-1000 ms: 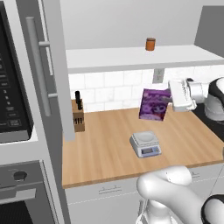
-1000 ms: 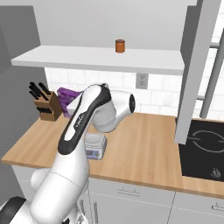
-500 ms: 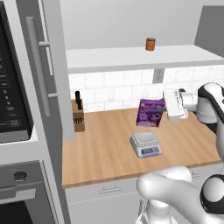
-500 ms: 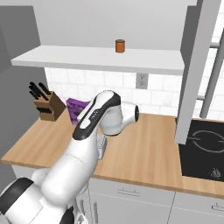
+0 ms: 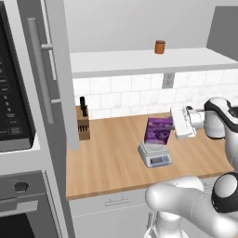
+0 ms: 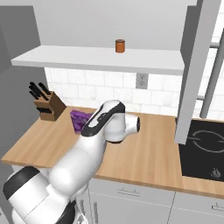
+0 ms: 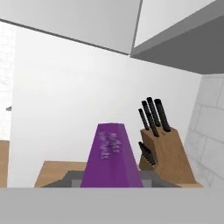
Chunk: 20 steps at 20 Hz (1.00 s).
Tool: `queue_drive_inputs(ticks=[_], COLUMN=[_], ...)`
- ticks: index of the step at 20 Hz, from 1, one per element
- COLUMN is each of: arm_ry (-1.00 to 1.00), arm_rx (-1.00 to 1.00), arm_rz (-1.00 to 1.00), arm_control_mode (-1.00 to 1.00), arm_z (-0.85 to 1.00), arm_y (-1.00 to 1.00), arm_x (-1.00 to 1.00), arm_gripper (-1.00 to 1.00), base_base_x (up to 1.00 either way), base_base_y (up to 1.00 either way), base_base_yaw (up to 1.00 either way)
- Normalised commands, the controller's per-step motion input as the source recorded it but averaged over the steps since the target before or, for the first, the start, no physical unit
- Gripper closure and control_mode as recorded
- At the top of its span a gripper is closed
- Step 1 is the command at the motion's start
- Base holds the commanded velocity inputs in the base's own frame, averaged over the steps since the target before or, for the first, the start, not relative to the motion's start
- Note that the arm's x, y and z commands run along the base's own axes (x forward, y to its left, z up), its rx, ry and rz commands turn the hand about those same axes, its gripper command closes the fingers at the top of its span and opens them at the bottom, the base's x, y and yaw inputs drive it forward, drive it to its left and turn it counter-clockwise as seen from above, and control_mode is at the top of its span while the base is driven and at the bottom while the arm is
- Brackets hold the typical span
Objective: Pick the cereal and place it on the digital scale for weighing, and close the cabinet.
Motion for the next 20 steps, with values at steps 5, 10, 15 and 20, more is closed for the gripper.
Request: queue_drive_inputs(ticks=[5, 10, 15, 20], arm_ry=[0.0, 0.0, 0.0, -0.01], arm_rx=[-0.02, 0.0, 0.0, 0.0], arm_rz=[0.0, 0.0, 0.0, 0.03], arm_control_mode=[-1.0, -1.0, -1.0, -1.0], arm_z=[-0.45, -0.37, -0.2, -0.08], arm_y=[0.0, -0.08, -0.13, -0.31], arm_x=[0.13, 0.3, 0.35, 0.14], arm_gripper=[1.0, 1.0, 1.0, 1.0], base_base_x=[0.0, 0.0, 0.0, 0.0], base_base_y=[0.0, 0.0, 0.0, 0.0], base_base_yaw=[0.0, 0.0, 0.0, 0.0])
